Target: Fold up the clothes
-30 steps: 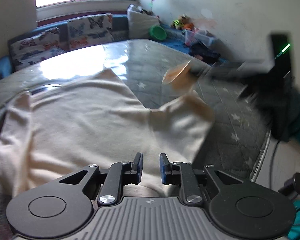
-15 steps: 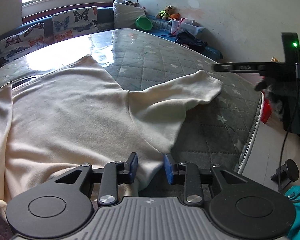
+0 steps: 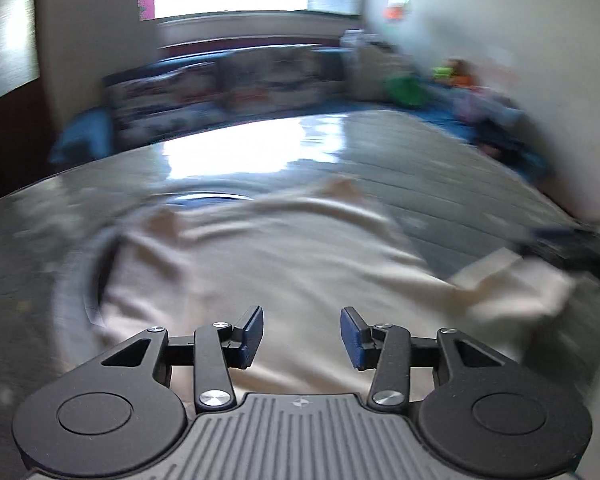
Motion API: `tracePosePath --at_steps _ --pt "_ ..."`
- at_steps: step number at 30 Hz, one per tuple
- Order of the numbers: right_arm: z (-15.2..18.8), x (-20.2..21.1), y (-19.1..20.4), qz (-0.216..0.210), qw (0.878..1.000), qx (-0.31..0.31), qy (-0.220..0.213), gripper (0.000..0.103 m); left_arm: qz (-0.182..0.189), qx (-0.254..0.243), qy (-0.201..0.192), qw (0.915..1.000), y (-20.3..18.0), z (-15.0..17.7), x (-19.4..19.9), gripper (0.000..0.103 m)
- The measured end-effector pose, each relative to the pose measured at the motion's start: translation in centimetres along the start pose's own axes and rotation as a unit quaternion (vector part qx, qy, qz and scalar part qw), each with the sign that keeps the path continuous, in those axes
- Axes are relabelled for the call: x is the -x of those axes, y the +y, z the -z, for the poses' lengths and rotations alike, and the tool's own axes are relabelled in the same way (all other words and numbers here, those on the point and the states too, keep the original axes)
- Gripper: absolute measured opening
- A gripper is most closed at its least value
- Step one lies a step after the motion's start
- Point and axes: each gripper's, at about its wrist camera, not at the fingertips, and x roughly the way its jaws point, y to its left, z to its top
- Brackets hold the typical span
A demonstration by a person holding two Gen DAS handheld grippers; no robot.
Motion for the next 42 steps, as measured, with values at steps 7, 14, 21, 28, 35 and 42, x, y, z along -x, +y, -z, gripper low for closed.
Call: tracePosePath --at_steps 7,14,21,28,35,42 --pt "-1.3 -1.2 5.2 -0.079 0.996 0.046 -0.001 0.058 -0.085 0.028 0.004 0.996 4.3 -4.4 -6.3 0.046" --pt "-1.4 -2.7 9.0 -0.134 0.987 0.084 0.014 0.06 -0.124 0.051 0.022 0.9907 6.1 -6.2 -11.9 0.046" --pt "-1.2 -3.8 10.7 -0.151 0.982 0.108 0.024 0.061 -0.148 0.063 0.029 0.9865 7.6 -6.0 -14.1 0.018" --pt "-1.4 -3.2 11.2 -0.155 0.98 0.122 0.016 0.062 -0.173 0.126 -0.019 0.9766 12.2 -5.4 -8.1 0.005" --pt "-1.2 -2.5 13.0 -0.171 0.975 0.144 0.011 0.062 -0.224 0.197 -0.083 0.9507 17.8 -2.5 1.4 0.003" --pt "-1.7 -2.2 15.8 -0.203 0.963 0.178 0.011 0.064 -0.214 0.245 -0.072 0.9427 20.4 1.8 5.4 0.003"
